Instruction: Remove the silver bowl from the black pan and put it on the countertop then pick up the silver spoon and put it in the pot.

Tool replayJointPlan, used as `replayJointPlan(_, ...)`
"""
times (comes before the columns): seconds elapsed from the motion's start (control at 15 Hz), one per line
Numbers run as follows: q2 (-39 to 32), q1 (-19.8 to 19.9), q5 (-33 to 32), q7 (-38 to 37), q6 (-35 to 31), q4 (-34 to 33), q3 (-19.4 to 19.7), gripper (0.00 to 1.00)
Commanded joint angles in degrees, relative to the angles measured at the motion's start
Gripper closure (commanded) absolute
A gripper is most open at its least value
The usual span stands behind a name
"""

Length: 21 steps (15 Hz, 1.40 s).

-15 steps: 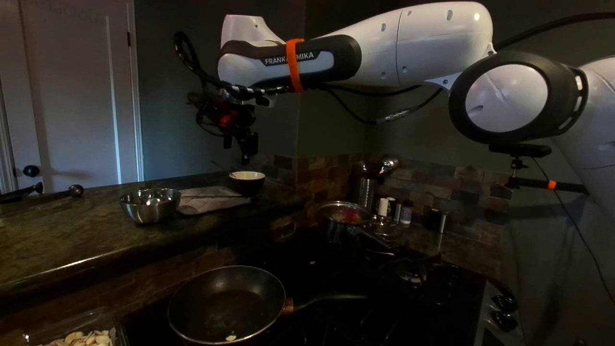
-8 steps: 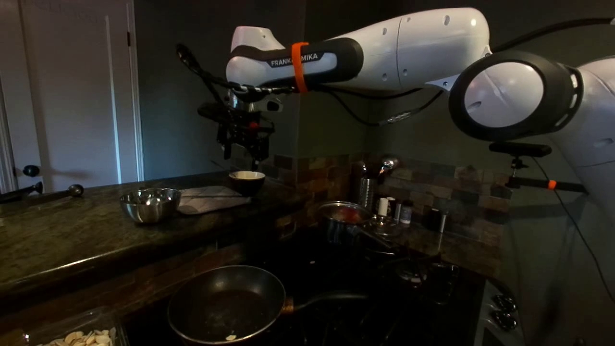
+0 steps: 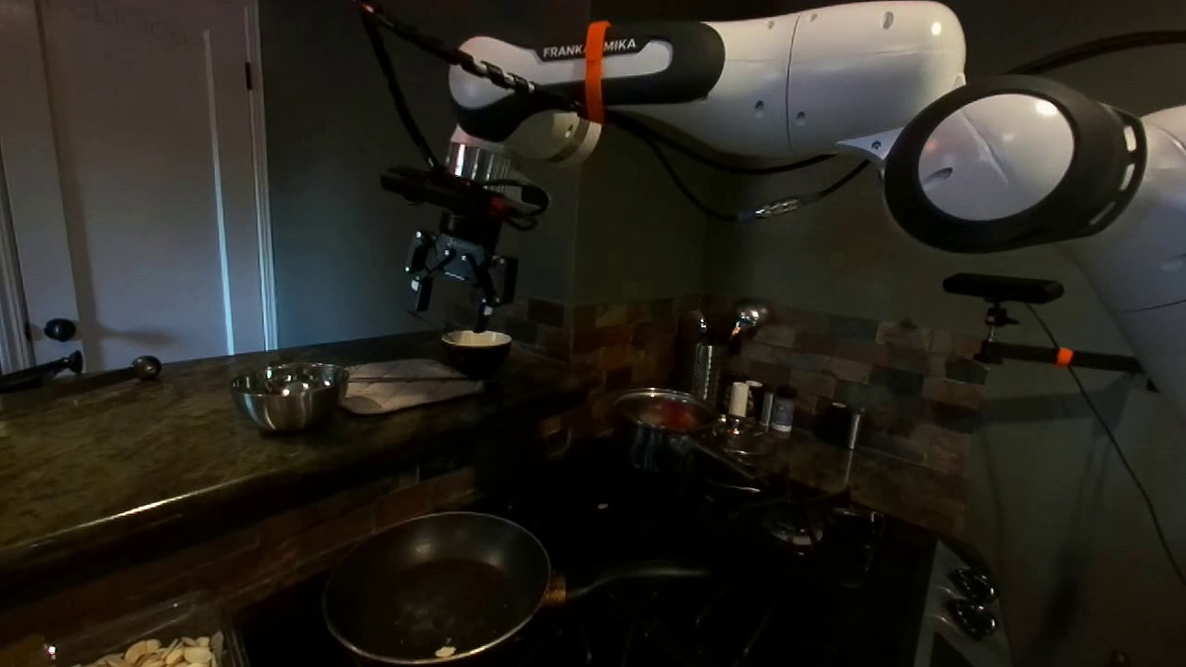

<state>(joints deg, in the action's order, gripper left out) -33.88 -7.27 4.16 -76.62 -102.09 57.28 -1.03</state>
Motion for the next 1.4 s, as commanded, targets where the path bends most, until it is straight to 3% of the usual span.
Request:
replayJointPlan(0.0, 1.0, 0.1, 5.0, -8.7, 3.7, 0.7, -0.9, 0.00)
replayJointPlan(0.07, 1.1, 0.0, 5.7, -11.5, 2.5, 1.1, -0.7, 0.00)
replayJointPlan(0.13, 0.4, -0.3, 3.4, -6.9, 2.3, 0.0, -0.6, 0.00)
replayJointPlan(0.33, 0.4, -0.2, 4.2, -10.0, 2.3, 0.0, -0.6, 0.00)
replayJointPlan(0.4, -0.2, -2.0, 2.3, -18.2, -0.5, -0.1, 1.4, 0.00)
replayJointPlan(0.93, -8.0, -6.0, -3.5, -41.0, -10.0, -4.5, 6.4, 0.00)
replayJointPlan(1.33, -15.4, -7.4, -7.9, -56.7, -6.6, -13.3, 11.8, 0.02)
